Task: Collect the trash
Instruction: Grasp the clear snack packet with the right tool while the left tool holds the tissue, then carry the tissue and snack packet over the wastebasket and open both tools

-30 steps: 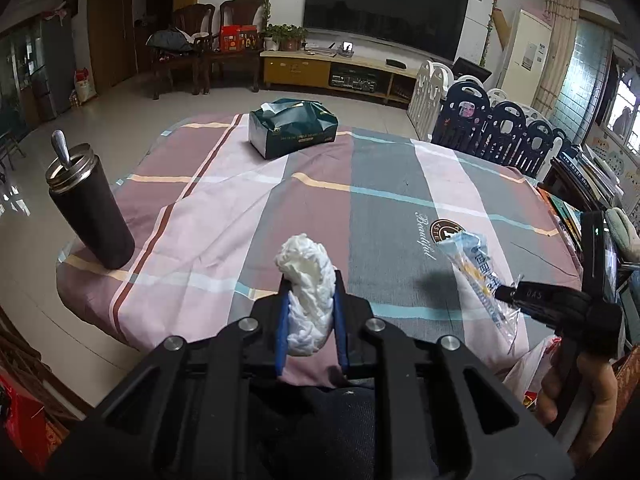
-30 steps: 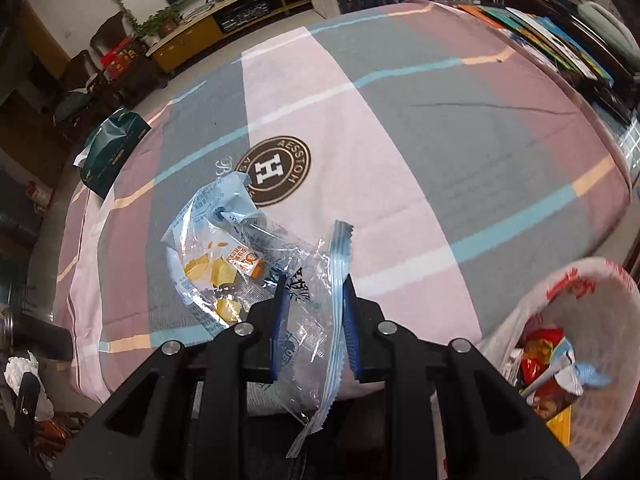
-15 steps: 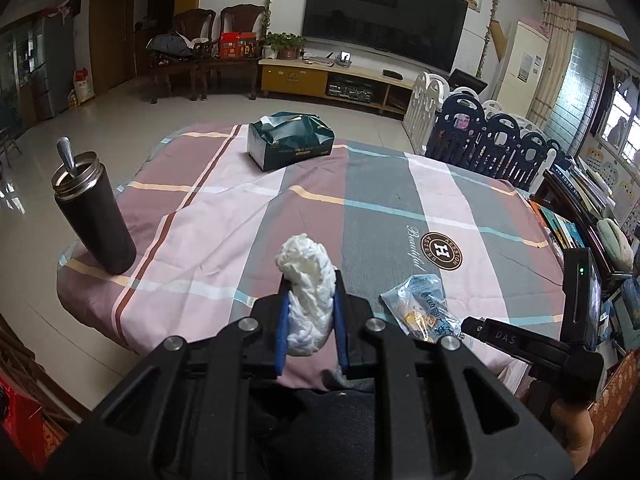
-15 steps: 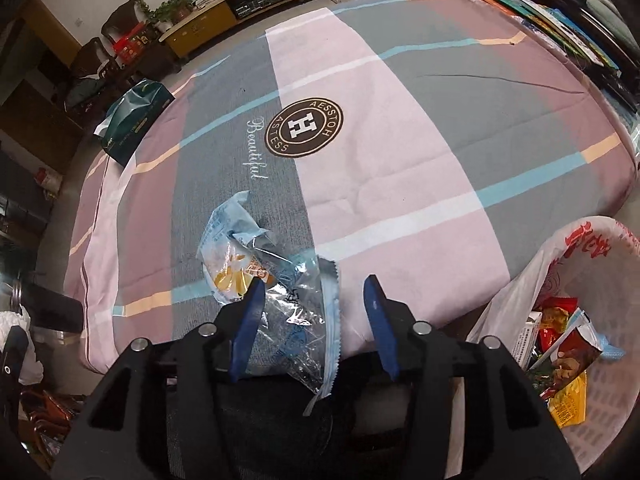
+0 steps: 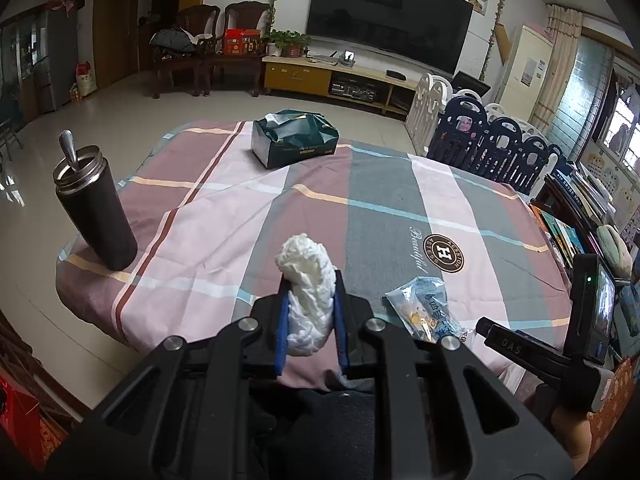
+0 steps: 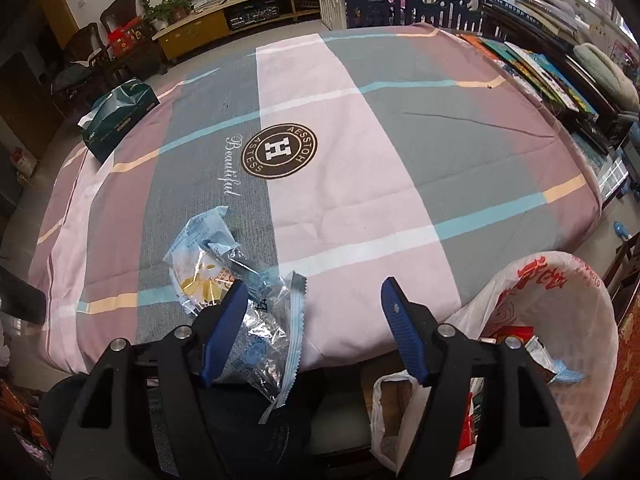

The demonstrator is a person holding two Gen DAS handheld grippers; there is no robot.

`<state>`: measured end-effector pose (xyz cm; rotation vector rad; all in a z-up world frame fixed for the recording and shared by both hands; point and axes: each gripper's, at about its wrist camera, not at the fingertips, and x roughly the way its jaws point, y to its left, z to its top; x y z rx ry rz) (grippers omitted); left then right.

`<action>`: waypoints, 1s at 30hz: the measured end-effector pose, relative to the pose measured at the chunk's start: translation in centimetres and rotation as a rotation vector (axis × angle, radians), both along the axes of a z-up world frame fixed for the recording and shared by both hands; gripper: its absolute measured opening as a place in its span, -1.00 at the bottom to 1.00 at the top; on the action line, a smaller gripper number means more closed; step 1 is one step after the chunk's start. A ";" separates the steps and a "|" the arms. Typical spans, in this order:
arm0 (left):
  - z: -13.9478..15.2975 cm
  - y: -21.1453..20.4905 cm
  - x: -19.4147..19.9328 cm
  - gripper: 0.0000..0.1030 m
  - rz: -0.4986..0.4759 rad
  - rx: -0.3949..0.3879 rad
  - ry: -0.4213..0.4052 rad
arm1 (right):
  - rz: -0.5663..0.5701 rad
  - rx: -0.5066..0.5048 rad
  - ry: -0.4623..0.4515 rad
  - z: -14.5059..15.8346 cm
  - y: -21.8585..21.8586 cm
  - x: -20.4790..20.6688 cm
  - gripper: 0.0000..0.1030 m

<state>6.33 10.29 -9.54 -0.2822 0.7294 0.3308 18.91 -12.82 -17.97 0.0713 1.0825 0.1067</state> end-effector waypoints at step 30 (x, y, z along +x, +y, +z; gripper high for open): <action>-1.3 1.0 0.4 -0.61 0.026 -0.013 0.036 | 0.205 -0.225 0.000 -3.8 6.7 1.1 -0.73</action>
